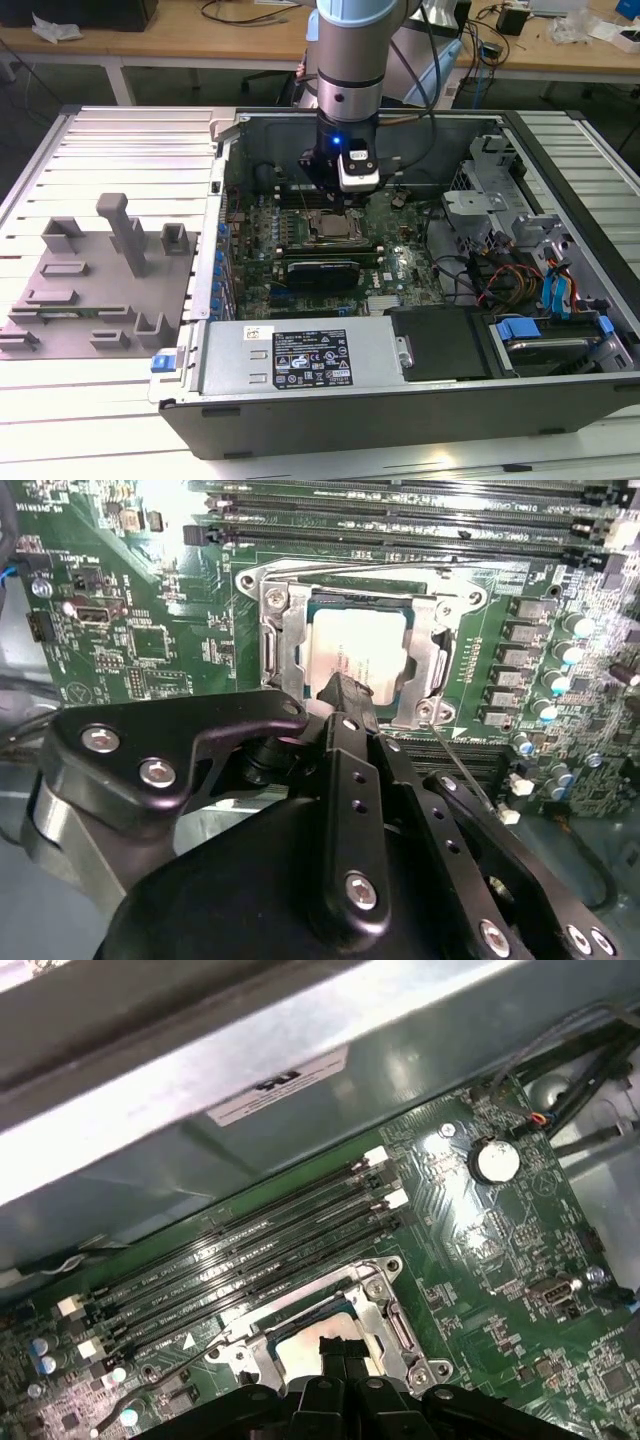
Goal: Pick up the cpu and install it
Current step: 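Close the cpu cover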
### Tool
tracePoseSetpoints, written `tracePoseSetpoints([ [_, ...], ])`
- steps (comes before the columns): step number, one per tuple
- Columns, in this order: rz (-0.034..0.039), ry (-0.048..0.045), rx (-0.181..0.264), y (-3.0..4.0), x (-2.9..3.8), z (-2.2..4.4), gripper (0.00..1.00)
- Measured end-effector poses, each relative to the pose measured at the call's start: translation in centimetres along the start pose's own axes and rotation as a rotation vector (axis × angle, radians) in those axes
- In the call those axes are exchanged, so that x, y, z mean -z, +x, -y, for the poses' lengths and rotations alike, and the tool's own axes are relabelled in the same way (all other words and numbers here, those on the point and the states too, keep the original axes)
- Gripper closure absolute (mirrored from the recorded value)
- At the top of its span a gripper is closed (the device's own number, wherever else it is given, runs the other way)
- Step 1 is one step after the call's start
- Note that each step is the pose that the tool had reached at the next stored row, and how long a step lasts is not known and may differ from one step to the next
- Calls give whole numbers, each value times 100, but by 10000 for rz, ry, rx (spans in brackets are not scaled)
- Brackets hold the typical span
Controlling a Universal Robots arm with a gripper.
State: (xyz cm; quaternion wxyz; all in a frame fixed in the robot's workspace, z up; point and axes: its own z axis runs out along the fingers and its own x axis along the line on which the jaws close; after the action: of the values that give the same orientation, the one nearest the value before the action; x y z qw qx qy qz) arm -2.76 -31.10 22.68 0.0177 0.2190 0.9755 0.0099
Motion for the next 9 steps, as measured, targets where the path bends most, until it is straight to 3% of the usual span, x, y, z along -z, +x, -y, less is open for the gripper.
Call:
tracePoseSetpoints([
  [4,-13,-14,499,0,0,0,89],
  [9,-31,-19,1595,0,-1,1,89],
])
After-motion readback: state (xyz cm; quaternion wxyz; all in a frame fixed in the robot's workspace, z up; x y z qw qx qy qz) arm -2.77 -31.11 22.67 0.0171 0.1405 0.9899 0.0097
